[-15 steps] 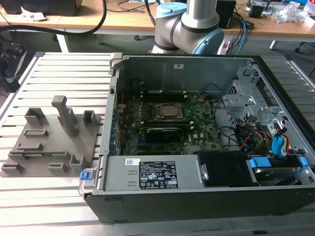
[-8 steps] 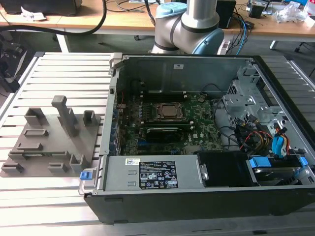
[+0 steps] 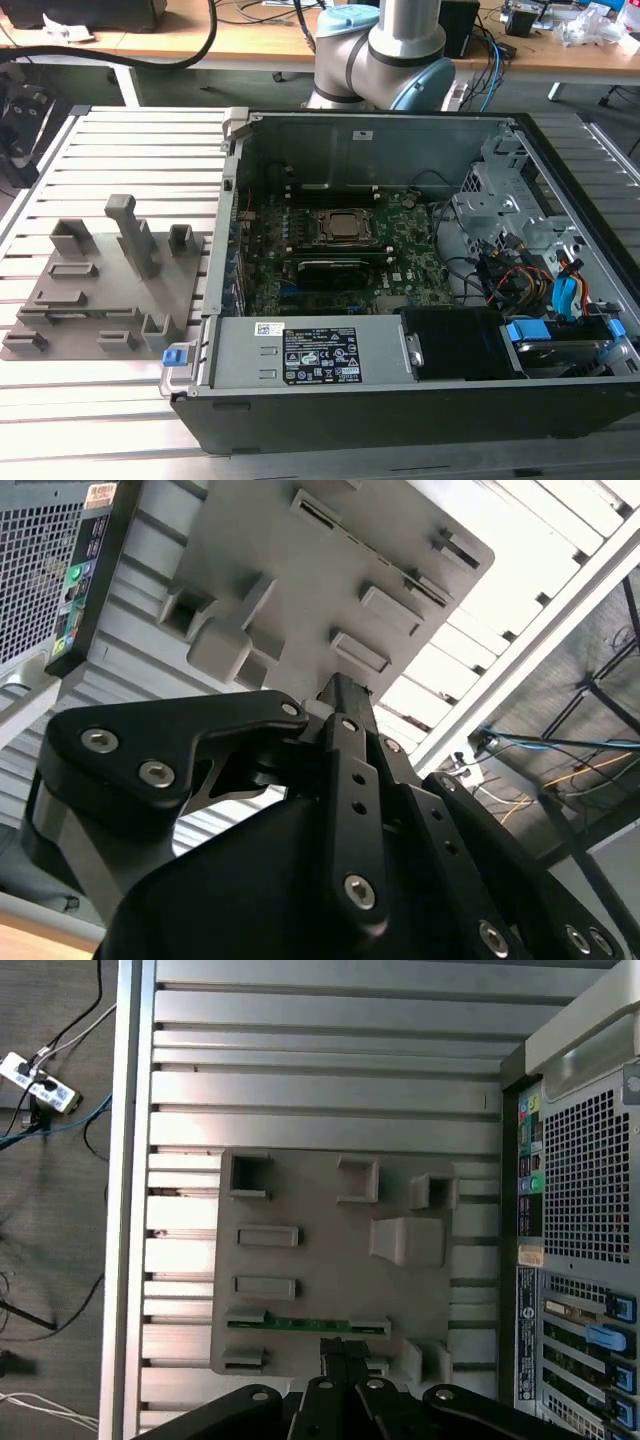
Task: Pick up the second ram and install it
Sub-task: 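Pick up the second ram and move it above second insertion slot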
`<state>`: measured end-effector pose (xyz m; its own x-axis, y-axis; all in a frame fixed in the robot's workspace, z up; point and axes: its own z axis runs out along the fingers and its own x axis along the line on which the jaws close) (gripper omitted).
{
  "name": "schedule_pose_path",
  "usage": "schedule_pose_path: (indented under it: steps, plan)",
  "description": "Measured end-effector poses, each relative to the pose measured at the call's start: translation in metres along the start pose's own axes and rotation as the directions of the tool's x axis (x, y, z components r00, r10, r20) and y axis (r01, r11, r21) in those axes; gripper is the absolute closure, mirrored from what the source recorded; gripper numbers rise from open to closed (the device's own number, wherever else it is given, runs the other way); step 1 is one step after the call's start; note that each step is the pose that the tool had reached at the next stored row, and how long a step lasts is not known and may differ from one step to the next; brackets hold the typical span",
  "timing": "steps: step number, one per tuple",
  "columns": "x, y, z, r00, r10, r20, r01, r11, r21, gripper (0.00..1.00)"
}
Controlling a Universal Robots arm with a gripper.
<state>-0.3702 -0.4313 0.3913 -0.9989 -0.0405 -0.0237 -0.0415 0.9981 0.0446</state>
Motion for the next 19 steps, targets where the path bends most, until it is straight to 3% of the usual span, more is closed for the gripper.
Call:
schedule_pose_path:
  steps: [4,8,13,17,19]
  plan:
    - [0.0000,0.0000,0.0000,0.9959,-0.091,-0.0040,0.091,0.9959,-0.0023,0.89]
    - [0.0000,0.0000,0.0000,0.9811,-0.193,-0.0082,0.193,0.9812,-0.0054,0.89]
    - [0.0000,0.0000,0.0000,0.9587,-0.284,-0.0117,0.284,0.9588,-0.0086,0.89]
    - [0.0000,0.0000,0.0000,0.9370,-0.349,-0.0141,0.349,0.9371,-0.0111,0.89]
    - [0.0000,0.0000,0.0000,0.9284,-0.371,-0.0149,0.371,0.9285,-0.0120,0.89]
